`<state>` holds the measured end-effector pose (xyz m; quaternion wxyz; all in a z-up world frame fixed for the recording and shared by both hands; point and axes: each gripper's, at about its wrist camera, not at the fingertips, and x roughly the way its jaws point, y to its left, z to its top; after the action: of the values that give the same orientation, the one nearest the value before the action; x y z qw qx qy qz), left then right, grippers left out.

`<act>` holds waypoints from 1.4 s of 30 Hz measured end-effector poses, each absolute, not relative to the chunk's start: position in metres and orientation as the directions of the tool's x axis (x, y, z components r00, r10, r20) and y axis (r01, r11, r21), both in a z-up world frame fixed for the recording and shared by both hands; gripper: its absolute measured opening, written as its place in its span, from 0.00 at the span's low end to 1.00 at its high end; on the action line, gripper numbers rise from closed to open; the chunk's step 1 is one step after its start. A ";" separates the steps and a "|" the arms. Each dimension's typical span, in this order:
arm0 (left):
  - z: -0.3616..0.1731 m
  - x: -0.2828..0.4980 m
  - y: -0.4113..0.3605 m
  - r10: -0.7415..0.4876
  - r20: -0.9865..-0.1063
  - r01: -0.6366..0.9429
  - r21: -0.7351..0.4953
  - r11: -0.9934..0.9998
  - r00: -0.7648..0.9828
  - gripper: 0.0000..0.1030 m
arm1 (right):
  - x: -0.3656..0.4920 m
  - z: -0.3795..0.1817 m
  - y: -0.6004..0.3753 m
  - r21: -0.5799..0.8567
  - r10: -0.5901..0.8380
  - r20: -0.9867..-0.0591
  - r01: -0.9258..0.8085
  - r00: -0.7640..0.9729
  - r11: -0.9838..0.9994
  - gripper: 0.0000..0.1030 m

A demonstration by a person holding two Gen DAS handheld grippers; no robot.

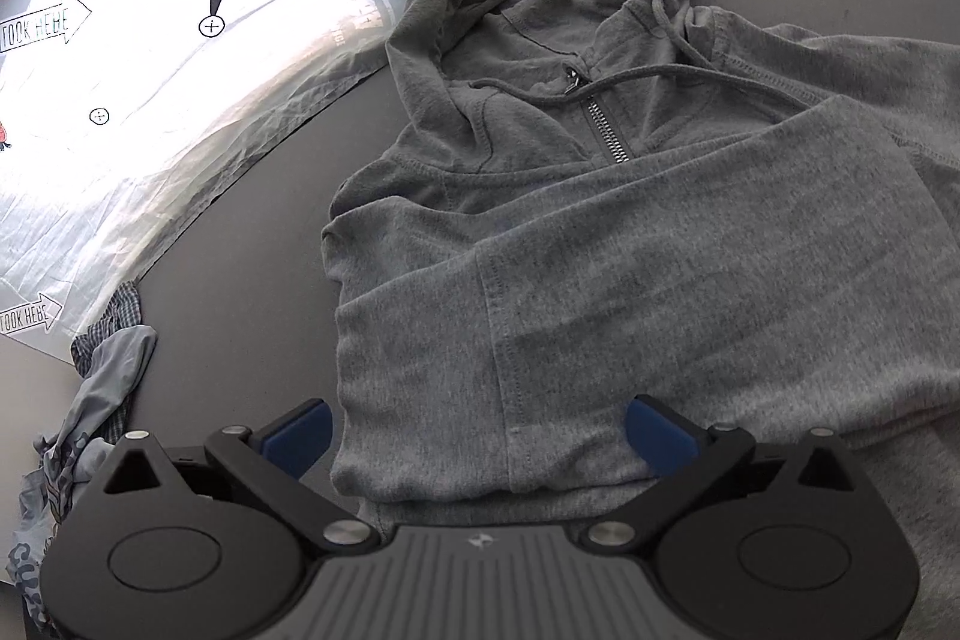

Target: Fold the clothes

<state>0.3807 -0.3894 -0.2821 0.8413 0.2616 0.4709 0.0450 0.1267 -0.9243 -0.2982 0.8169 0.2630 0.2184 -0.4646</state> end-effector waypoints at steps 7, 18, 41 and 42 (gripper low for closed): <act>-0.283 0.380 -0.390 0.325 -0.767 0.162 0.482 0.861 0.553 1.00 | 0.135 -0.309 -0.926 0.108 -0.667 -0.637 0.901 0.388 0.420 0.54; -0.281 0.384 -0.369 0.270 -0.819 0.075 0.354 0.932 0.506 1.00 | 0.128 -0.321 -0.921 0.654 -0.418 -0.601 0.719 0.682 0.233 0.06; -0.288 0.379 -0.330 0.097 -0.864 -0.011 0.105 0.994 0.495 1.00 | 0.346 -0.318 -0.641 0.969 0.655 -0.189 0.247 0.732 0.003 0.06; -0.288 0.378 -0.330 0.096 -0.863 -0.011 0.105 0.994 0.496 1.00 | 0.352 -0.317 -0.631 0.970 0.680 -0.184 0.244 0.710 0.007 0.06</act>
<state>0.3784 -0.3298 -0.2883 0.8639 0.0428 0.5009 0.0309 0.3518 -0.6305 -0.3175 0.6237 0.6826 0.3384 0.1747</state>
